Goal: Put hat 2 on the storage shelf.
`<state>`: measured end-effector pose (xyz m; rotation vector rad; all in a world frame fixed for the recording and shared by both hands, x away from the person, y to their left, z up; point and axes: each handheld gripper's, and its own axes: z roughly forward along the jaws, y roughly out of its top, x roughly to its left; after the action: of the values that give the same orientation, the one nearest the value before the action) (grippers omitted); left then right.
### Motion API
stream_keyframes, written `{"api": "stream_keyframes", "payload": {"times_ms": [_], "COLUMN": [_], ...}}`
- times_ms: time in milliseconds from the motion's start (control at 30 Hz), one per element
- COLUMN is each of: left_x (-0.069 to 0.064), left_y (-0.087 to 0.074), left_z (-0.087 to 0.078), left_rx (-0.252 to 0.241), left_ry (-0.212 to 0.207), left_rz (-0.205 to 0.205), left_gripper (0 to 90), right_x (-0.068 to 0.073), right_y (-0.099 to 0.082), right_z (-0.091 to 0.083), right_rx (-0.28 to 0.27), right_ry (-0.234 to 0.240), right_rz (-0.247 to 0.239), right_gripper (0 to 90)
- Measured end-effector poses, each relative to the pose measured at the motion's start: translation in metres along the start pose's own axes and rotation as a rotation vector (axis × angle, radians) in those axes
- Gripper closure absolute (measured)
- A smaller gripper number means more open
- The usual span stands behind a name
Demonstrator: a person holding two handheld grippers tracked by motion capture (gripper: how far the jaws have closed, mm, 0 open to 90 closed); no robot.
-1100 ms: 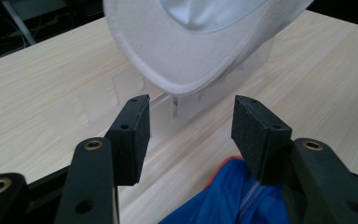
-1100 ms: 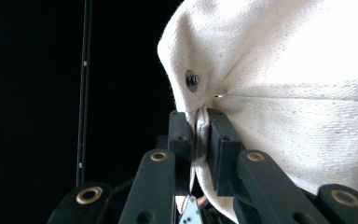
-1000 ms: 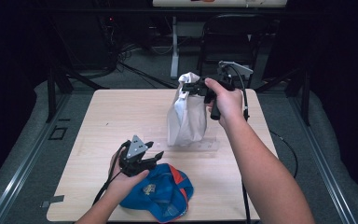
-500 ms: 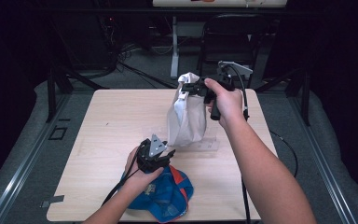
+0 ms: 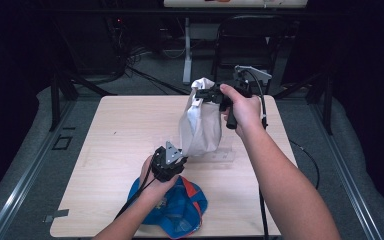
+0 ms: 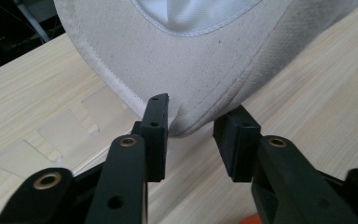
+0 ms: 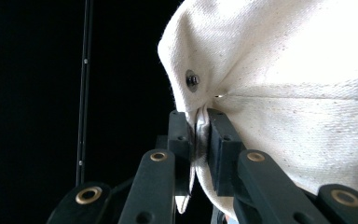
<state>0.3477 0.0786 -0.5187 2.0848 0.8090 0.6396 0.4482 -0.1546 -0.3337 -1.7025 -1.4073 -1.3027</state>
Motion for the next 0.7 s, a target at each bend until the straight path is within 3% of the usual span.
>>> {"api": "stream_keyframes", "payload": {"times_ms": [500, 700], "left_x": [0.0058, 0.0060], "left_y": [0.0009, -0.0013], "left_z": [-0.0064, -0.0061], "left_rx": [-0.030, -0.047], "left_ry": [-0.016, -0.048], "left_rz": [0.010, -0.018], "left_gripper": [77.2, 78.5], "right_x": [0.0036, 0.0044], "right_y": [-0.0018, -0.0030], "right_z": [0.0053, 0.0079], "right_rx": [0.010, 0.012], "right_ry": [0.017, 0.016], "right_rz": [-0.004, -0.009], "right_gripper": [81.2, 81.1]}}
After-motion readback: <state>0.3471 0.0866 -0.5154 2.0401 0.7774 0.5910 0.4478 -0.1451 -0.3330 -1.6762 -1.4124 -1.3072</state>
